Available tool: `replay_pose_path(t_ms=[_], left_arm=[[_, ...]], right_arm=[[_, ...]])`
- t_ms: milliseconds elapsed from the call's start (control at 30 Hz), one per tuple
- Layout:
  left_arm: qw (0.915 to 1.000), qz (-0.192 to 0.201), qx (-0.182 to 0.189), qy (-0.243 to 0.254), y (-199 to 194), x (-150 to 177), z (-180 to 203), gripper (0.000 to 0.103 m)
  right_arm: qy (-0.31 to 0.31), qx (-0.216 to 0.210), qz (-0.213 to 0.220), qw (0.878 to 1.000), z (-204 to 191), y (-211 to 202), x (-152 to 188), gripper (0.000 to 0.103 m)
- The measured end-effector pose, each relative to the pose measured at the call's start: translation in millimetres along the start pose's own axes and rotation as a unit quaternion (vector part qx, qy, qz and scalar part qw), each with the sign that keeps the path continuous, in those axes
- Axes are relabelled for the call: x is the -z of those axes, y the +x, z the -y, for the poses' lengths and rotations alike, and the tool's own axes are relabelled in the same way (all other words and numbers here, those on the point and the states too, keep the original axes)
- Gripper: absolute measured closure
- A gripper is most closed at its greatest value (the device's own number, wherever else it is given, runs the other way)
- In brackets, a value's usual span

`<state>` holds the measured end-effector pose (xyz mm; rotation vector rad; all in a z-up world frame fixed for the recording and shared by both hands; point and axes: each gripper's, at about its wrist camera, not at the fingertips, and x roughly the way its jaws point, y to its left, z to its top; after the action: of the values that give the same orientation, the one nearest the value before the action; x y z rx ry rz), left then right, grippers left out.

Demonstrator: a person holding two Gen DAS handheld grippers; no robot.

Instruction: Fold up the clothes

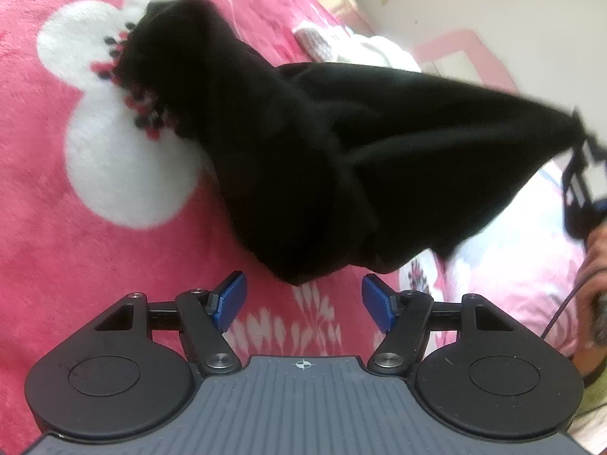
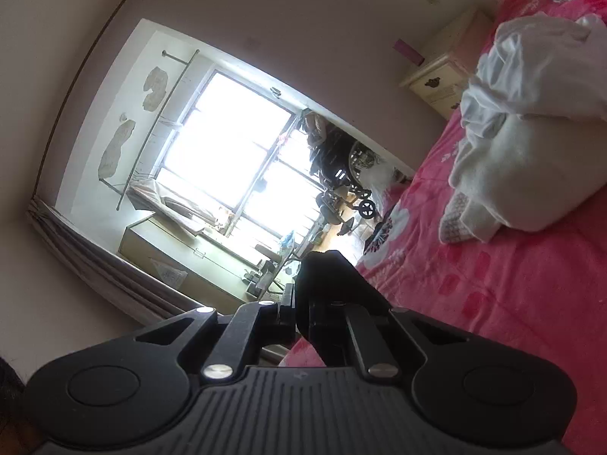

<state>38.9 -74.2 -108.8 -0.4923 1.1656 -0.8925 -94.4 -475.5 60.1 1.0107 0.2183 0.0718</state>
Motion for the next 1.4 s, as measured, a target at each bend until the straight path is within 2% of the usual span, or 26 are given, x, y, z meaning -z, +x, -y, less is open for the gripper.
replay_pose_path(t_ms=[167, 267, 367, 400, 467, 533, 567, 600, 667, 800, 867, 967, 1033, 1133, 1233, 1300, 1367, 1400], left_arm=[[0.9971, -0.003, -0.038, 0.066, 7, 10, 20, 0.036], [0.9902, 0.006, -0.073, 0.119, 8, 17, 34, 0.036], [0.9798, 0.006, -0.1, 0.173, 6, 24, 48, 0.036], [0.9741, 0.001, -0.114, 0.195, 5, 27, 53, 0.036], [0.9573, 0.004, -0.141, 0.252, -3, 37, 62, 0.036], [0.9389, 0.02, -0.165, 0.301, -16, 41, 67, 0.036], [0.9337, 0.031, -0.172, 0.312, -23, 43, 67, 0.036], [0.9331, 0.041, -0.172, 0.313, -27, 45, 67, 0.036], [0.9382, 0.055, -0.168, 0.298, -28, 36, 63, 0.036], [0.9431, 0.073, -0.168, 0.277, -24, 10, 60, 0.036], [0.9482, 0.082, -0.163, 0.26, -30, -4, 61, 0.036], [0.9514, 0.113, -0.156, 0.24, -49, -13, 59, 0.036], [0.9526, 0.127, -0.159, 0.226, -62, -15, 54, 0.036], [0.9515, 0.143, -0.176, 0.208, -80, -16, 41, 0.036], [0.9521, 0.158, -0.194, 0.176, -107, -13, 23, 0.036], [0.952, 0.167, -0.211, 0.146, -130, -10, 8, 0.036], [0.9474, 0.177, -0.237, 0.123, -155, -5, -8, 0.036], [0.9429, 0.182, -0.255, 0.113, -168, -1, -16, 0.036]], right_arm=[[-0.024, 0.001, -0.003, 1.0, -13, 14, -3, 0.096], [-0.037, 0.005, -0.003, 0.999, -19, 20, -4, 0.096], [-0.05, 0.01, -0.003, 0.999, -25, 27, -5, 0.096], [-0.05, 0.011, -0.002, 0.999, -24, 26, -5, 0.096], [-0.049, 0.011, -0.001, 0.999, -24, 26, -6, 0.096], [-0.051, 0.011, -0.001, 0.999, -25, 24, -6, 0.096], [-0.053, 0.011, -0.003, 0.999, -25, 25, -6, 0.096], [-0.055, 0.01, -0.006, 0.998, -26, 27, -8, 0.096], [-0.054, 0.01, -0.008, 0.998, -26, 34, -13, 0.096], [-0.046, -0.025, -0.017, 0.998, -40, 65, -47, 0.096], [-0.054, -0.037, -0.01, 0.998, -62, 82, -73, 0.096], [-0.104, -0.06, -0.003, 0.993, -116, 99, -106, 0.096], [-0.153, -0.082, -0.005, 0.985, -160, 105, -115, 0.096], [-0.246, -0.109, -0.019, 0.963, -224, 107, -99, 0.096], [-0.324, -0.123, -0.055, 0.936, -259, 109, -50, 0.096], [-0.361, -0.13, -0.094, 0.919, -265, 111, -3, 0.096], [-0.387, -0.129, -0.148, 0.901, -259, 116, 53, 0.096], [-0.405, -0.126, -0.176, 0.888, -251, 117, 85, 0.096]])
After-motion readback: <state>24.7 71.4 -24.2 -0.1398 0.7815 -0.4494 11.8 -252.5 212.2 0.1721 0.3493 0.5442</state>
